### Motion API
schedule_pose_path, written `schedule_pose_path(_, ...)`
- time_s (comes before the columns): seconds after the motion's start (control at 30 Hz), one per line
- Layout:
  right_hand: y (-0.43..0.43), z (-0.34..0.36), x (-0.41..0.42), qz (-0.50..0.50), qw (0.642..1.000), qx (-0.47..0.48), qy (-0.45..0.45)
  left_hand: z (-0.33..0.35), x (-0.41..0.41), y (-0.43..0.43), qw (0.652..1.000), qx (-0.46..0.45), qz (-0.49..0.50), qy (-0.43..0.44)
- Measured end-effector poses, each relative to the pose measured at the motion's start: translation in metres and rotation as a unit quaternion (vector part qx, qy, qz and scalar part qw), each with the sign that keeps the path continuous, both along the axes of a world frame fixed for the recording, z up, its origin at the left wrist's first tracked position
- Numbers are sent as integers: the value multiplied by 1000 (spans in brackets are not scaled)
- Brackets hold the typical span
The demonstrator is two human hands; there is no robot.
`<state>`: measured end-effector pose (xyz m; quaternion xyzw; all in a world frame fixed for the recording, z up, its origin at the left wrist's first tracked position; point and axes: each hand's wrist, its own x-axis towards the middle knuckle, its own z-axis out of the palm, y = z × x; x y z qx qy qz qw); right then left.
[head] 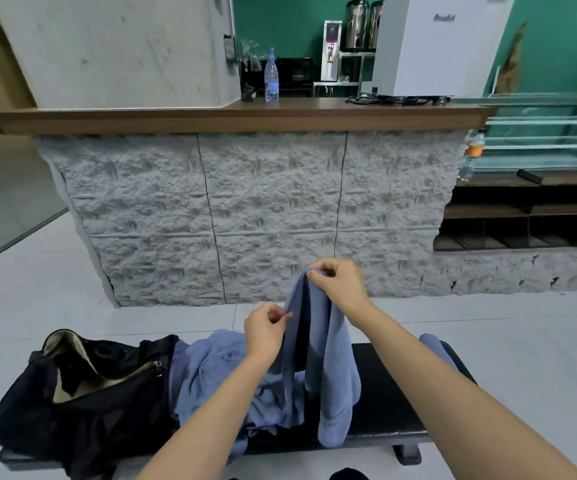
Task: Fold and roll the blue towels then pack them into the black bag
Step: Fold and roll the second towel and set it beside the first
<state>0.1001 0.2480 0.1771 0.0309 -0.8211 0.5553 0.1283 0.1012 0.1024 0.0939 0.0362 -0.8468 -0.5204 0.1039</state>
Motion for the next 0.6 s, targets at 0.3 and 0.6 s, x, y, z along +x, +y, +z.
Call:
schedule_pose_path(0.3,4,9,14,21,997,-72,-18,-26,12,13,991,-70,-100,-47)
schedule_pose_path(0.6,61,-10,12,-27,993,84,-78,56,-4,-39,987,134,63,70)
